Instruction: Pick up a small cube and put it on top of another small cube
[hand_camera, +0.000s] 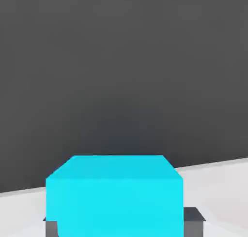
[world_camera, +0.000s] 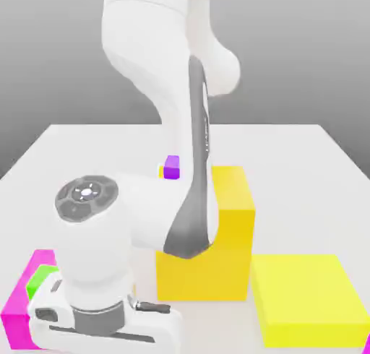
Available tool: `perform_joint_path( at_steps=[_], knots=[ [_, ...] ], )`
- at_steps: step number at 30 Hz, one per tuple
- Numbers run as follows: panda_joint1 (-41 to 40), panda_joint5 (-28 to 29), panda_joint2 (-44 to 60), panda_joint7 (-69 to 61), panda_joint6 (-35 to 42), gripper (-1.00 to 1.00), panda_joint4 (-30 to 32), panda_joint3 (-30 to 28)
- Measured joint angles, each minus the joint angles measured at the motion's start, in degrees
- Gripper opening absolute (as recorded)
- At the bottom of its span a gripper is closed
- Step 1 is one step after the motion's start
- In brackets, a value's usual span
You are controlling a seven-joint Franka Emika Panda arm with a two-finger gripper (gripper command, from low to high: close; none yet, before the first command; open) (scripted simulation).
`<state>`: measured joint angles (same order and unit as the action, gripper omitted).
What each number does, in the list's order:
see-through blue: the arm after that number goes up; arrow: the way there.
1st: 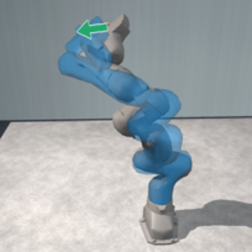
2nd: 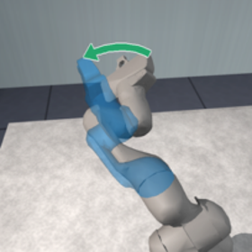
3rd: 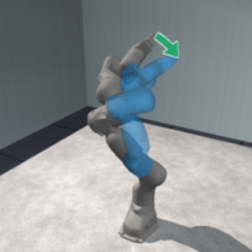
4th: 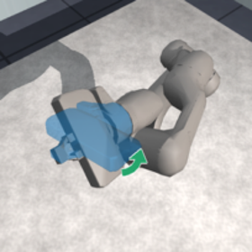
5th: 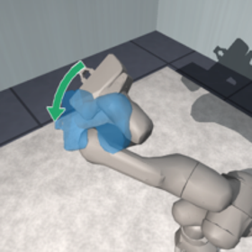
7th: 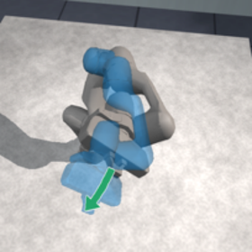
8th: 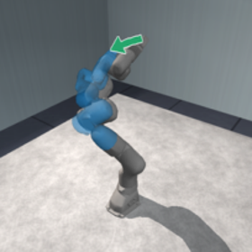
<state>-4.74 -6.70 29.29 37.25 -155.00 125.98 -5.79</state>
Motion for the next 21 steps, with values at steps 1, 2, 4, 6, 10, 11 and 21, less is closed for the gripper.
perform_joint_path(
  at_steps=[1,2,4,6,10,11,21],
  knots=[
    [0.21,0.35,-1.7,0.25,1.34,-1.0,0.36,-0.29],
    [0.44,0.74,-3.59,0.53,2.82,-1.0,0.76,-0.6],
    [0.54,1.7,-7.62,1.08,5.83,-1.0,1.74,-1.64],
    [-0.1,2.92,-11.78,1.57,8.65,-1.0,2.98,-3.26],
    [-2.0,4.96,-20.12,2.2,14.26,-1.0,5.54,-6.29],
    [-2.65,5.34,-22.17,2.26,15.65,-1.0,6.19,-6.99],
    [-6.11,3.66,-22.27,0.34,11.98,1.0,10.26,-7.64]
  ],
)
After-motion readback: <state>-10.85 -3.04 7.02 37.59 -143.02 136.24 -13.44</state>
